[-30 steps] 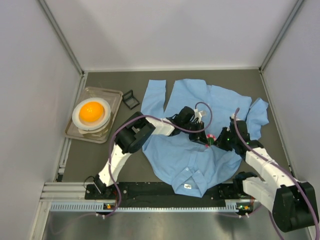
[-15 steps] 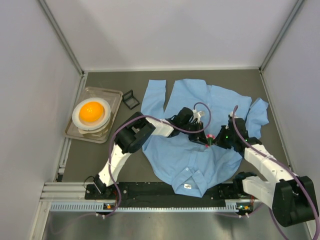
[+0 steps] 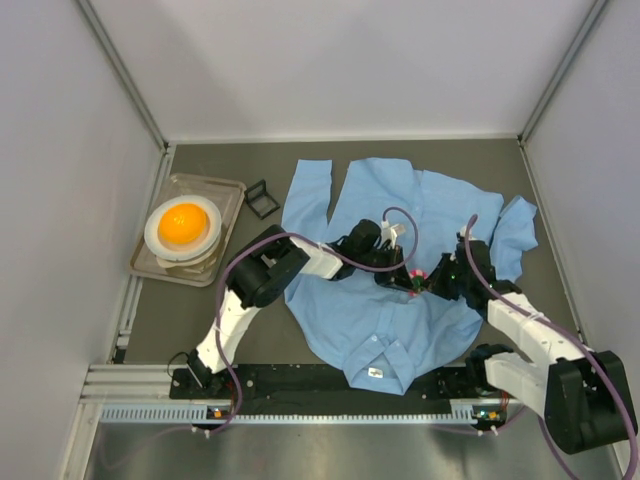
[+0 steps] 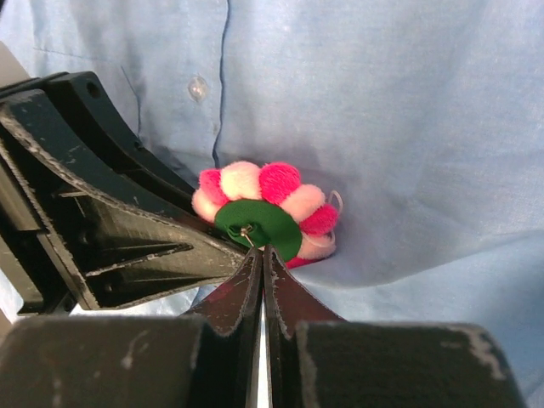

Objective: Remove the brooch from the garment

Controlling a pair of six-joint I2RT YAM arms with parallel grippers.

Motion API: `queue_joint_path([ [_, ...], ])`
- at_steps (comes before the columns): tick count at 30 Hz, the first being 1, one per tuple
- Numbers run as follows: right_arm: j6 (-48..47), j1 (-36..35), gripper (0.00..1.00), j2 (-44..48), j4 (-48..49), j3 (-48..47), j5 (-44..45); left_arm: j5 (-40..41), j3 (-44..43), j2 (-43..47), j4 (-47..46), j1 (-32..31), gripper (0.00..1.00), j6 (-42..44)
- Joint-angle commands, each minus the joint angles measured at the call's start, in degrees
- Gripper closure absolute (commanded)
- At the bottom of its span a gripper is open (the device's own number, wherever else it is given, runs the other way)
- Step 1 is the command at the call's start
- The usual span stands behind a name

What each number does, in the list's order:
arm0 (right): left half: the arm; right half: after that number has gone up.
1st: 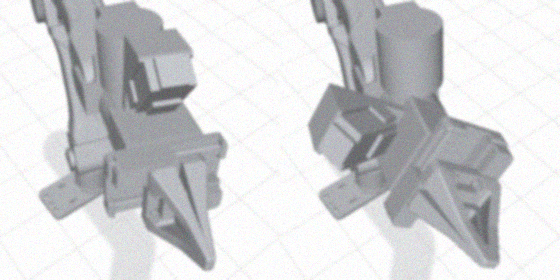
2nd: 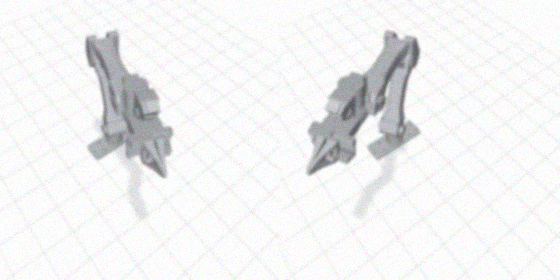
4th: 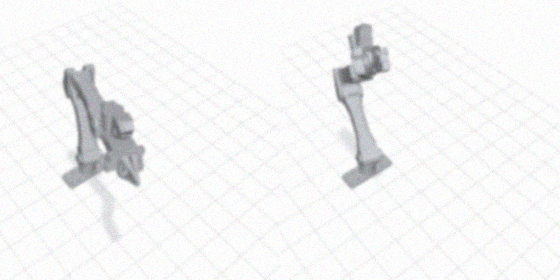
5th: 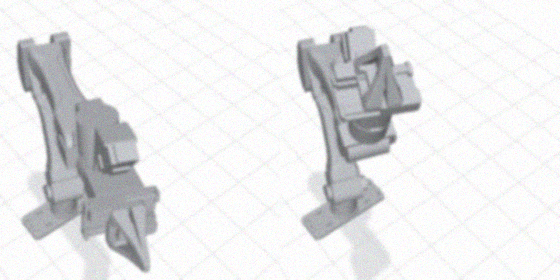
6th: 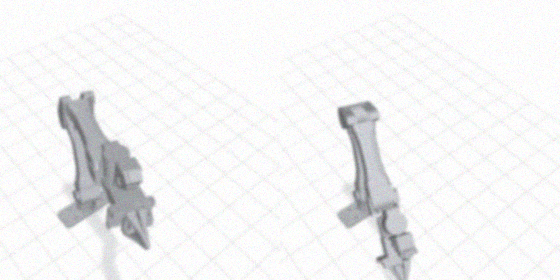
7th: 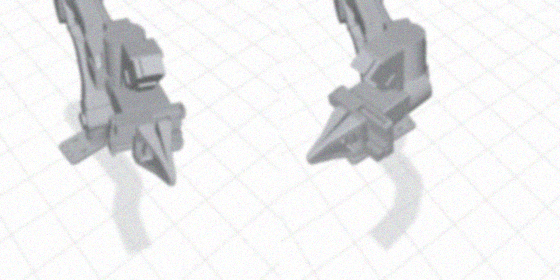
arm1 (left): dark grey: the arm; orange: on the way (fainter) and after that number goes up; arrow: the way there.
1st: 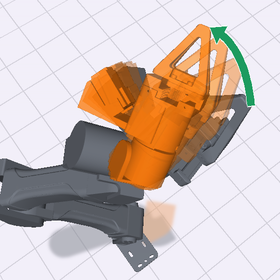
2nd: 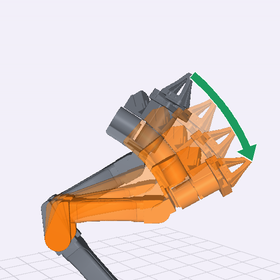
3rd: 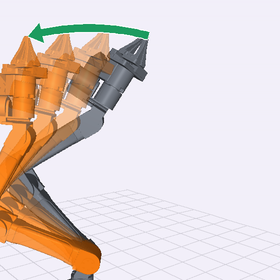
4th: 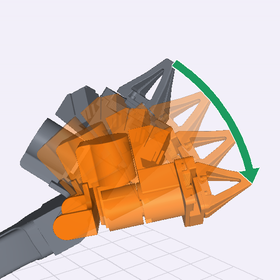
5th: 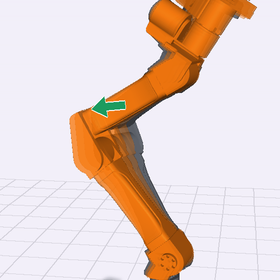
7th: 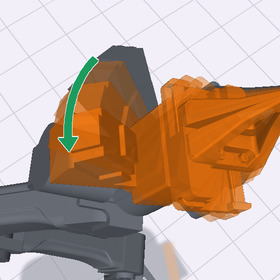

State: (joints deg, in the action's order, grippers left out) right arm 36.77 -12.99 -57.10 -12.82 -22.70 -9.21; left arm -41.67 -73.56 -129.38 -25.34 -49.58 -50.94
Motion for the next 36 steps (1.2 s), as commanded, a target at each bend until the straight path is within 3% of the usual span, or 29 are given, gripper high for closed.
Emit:
queue_joint_path([
  [1,1.46,-0.37,1.0,1.38,2.36,1.07,-1.33,0.36,1.23,3.87,-4.89,-0.08,1.0,0.23],
  [15,1.02,0.86,1.0,2.52,2.18,2.13,-0.89,-1.04,2.8,4.58,-10.51,-0.16,1.0,-1.09],
  [27,-1.35,5.79,1.0,1.56,5.79,3.89,-11.09,-5.61,5.36,4.31,-24.48,-1.13,1.0,-2.06],
  [36,-2.32,5.79,1.0,1.47,8.77,4.94,-16.27,-5.88,3.78,3.79,-22.91,-1.57,1.0,-1.62],
])
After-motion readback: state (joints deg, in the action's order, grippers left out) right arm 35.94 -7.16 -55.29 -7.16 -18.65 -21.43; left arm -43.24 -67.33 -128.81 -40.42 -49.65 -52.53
